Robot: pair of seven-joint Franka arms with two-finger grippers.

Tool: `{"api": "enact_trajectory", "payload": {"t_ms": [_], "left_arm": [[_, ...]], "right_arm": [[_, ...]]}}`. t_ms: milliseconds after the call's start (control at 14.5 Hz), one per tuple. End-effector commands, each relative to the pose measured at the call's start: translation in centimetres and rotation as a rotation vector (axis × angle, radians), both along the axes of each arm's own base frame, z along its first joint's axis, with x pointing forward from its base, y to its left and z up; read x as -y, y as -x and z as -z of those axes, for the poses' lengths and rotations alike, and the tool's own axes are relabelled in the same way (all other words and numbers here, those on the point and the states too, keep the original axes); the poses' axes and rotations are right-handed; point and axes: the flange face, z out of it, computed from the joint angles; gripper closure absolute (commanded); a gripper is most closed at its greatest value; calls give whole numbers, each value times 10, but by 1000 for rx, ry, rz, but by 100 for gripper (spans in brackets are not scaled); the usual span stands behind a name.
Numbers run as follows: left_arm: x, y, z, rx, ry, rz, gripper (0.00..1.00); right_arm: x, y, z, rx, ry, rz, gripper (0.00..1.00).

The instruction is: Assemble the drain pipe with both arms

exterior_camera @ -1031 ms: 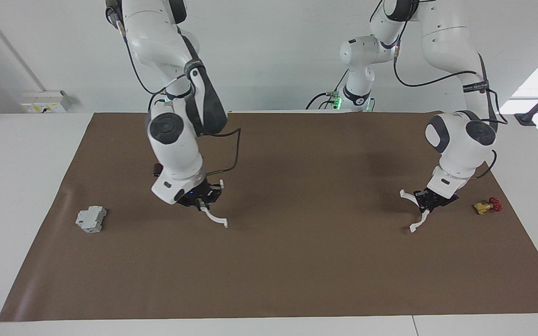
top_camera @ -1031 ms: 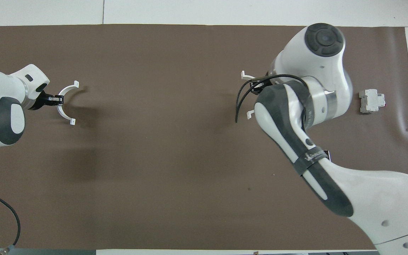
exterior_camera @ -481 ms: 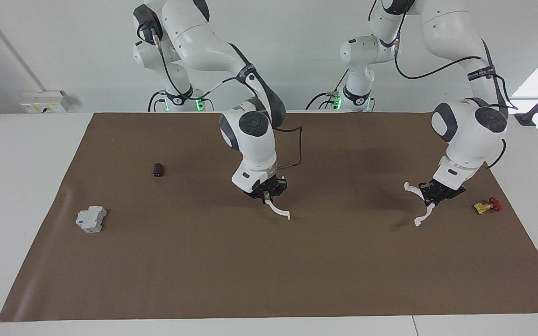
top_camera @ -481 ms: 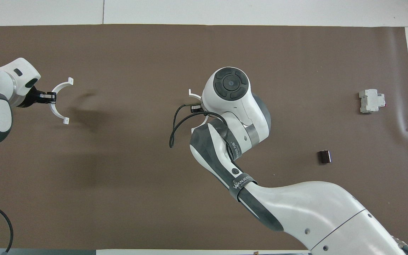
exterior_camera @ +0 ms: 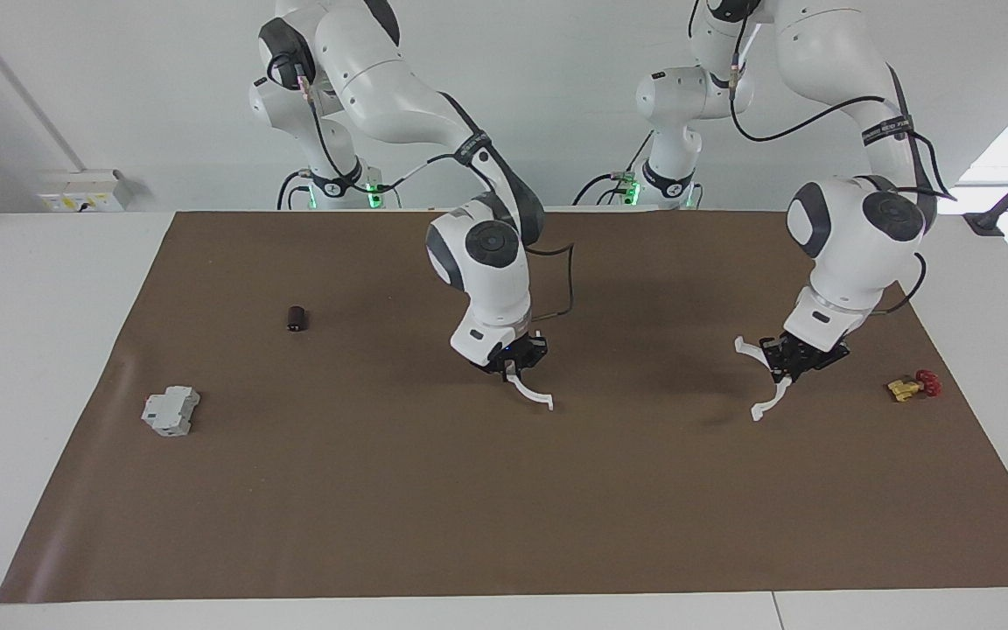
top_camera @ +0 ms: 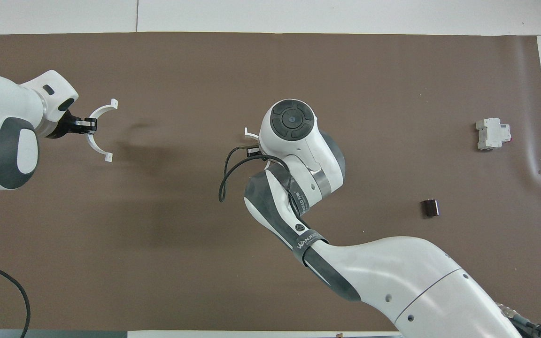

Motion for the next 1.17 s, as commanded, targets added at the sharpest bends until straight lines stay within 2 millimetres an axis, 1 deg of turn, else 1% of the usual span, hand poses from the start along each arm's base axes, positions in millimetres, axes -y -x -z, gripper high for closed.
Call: {"api": "enact_trajectory", "payload": {"t_ms": [0, 69, 138, 206, 275, 344, 412, 481, 550, 619, 688, 756, 825, 894, 962, 1031, 1100], "left_arm": [[55, 6, -2, -8, -16, -43, 100], [75, 9, -1, -5, -10, -67, 100], [97, 14, 3, -9, -7, -75, 100], [123, 20, 10, -9, -16, -94, 100], [143, 25, 17, 0, -37, -104, 100], [163, 27, 26, 1, -49, -119, 100], [182, 29, 33, -2, -49, -127, 100], [198, 31, 42, -10, -50, -130, 100], [214, 37, 48, -15, -50, -135, 100], [230, 43, 59, -20, -53, -128, 100], [238, 44, 58, 0, -44, -116, 100], [246, 45, 62, 20, -42, -92, 100], [262, 55, 72, 15, -49, -59, 100], [267, 57, 75, 14, -50, -49, 100], [268, 62, 79, 3, -57, -49, 100], [276, 71, 83, -4, -62, -36, 100], [279, 76, 87, -12, -67, -28, 100]], "right_arm": [[-6, 6, 8, 3, -4, 33, 100], [-7, 9, 12, 3, -4, 31, 83], [-7, 10, 14, 2, -3, 31, 33], [-8, 8, 5, 4, 0, 28, 0], [-3, 4, -2, 5, 12, 30, 0], [9, -8, -18, 18, 23, 40, 0], [24, -16, -38, 22, 35, 50, 0], [46, -24, -62, 28, 45, 66, 0], [67, -26, -91, 33, 51, 67, 0], [86, -24, -119, 25, 59, 80, 0], [110, -22, -146, 13, 70, 107, 0], [136, -17, -174, -3, 82, 125, 0], [166, -11, -202, -22, 95, 111, 0], [192, -4, -227, -31, 98, 116, 0], [223, 3, -252, -33, 101, 142, 0], [254, 12, -277, -40, 104, 141, 0], [276, 23, -294, -47, 107, 110, 0]]}}
